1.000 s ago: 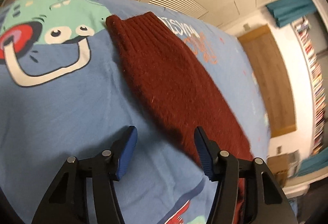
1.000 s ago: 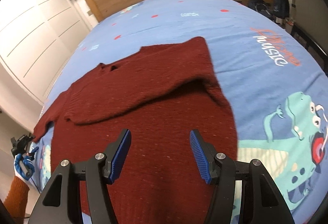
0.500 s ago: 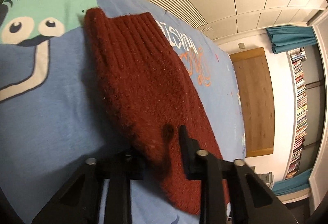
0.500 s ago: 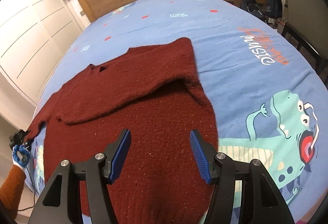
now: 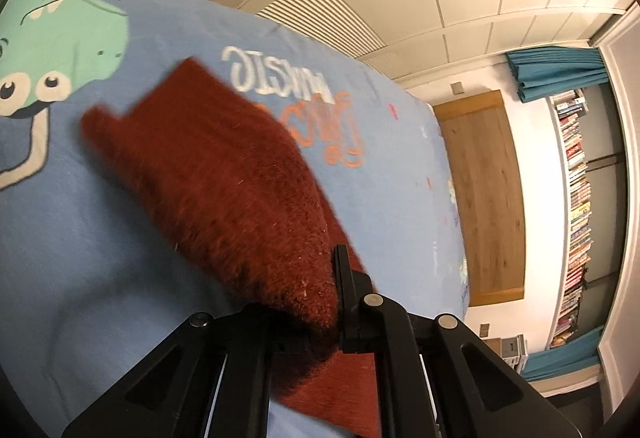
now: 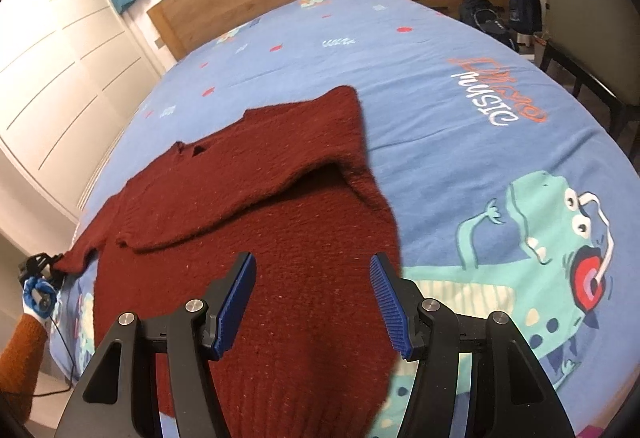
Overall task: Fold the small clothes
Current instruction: 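Lift the sleeve with the left gripper and fold it across the body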
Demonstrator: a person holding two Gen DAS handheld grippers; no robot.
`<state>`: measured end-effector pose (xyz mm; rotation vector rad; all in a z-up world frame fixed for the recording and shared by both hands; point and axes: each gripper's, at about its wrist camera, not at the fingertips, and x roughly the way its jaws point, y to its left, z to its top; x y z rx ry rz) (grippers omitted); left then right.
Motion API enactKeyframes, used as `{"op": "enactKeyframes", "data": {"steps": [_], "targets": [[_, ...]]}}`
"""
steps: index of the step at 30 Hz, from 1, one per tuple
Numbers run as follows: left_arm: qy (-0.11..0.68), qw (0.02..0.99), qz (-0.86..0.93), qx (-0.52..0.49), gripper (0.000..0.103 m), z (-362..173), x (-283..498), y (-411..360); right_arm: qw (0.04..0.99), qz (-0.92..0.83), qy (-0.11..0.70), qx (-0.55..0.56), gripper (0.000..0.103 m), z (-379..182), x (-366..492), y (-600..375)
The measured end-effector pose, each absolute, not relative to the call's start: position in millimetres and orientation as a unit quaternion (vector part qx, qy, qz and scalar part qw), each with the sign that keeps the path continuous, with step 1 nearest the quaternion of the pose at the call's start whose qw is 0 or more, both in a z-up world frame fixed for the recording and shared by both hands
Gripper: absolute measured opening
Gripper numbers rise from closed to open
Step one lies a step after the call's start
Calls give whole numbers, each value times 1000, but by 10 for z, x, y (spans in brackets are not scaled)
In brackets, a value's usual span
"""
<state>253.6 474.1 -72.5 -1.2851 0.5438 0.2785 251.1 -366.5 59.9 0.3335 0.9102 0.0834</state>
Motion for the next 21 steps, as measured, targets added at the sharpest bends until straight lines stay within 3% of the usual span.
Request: {"op": "enactKeyframes", "data": {"steps": [21], "targets": [[241, 804, 7, -544, 6, 241, 3182, 3713, 900, 10, 387, 198, 61, 935, 2036, -4286]]}}
